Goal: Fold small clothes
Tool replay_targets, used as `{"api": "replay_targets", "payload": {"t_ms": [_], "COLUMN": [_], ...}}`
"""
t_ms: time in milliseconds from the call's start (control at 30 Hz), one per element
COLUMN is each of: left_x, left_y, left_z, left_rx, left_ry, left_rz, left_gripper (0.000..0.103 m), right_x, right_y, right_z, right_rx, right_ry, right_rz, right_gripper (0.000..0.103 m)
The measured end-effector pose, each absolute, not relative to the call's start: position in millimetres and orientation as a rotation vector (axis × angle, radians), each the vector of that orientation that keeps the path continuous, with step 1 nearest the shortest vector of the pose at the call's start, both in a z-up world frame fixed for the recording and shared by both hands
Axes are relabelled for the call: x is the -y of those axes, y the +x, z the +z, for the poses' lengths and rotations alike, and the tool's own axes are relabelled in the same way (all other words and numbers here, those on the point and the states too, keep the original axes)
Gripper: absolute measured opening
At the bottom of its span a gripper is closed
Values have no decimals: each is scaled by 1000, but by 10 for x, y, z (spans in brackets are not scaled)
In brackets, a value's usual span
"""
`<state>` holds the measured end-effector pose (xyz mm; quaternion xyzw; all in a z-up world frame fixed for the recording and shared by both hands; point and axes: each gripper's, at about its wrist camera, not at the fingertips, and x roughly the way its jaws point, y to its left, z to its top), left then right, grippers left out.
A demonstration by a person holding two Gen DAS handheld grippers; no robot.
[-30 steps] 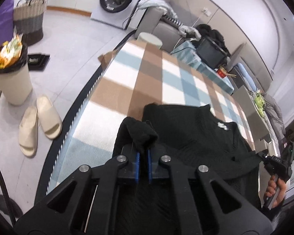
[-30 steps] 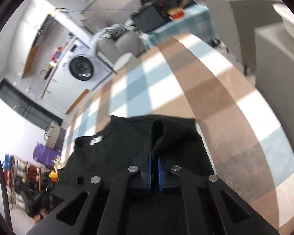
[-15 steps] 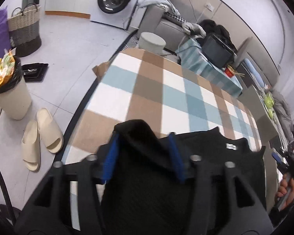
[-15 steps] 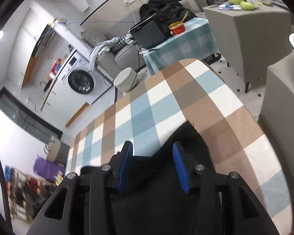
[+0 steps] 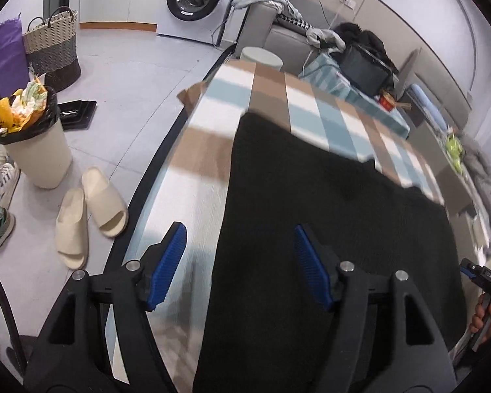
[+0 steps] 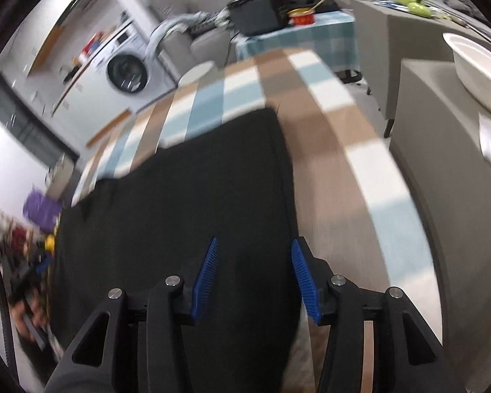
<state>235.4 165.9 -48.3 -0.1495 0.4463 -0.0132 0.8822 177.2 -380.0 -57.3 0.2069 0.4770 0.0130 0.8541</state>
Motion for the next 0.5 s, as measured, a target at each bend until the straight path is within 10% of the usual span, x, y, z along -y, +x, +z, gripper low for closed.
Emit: {"api": "replay_targets", "payload": {"t_ms": [333, 500], "left_x": [-1432, -1321], "left_y": [1458, 1223], "left_z": [-647, -680], "left_rx": [-981, -988], "left_ry": [-216, -193], "left_rz": [-62, -61], "left_gripper": [66, 66], "right_x": [3484, 3337], "right_y": [899, 785], "right_z": [-657, -567], "right_rx": [-1044, -985], "right_ry": [376, 295], "right_rz": [155, 188], "right_gripper": [46, 9]}}
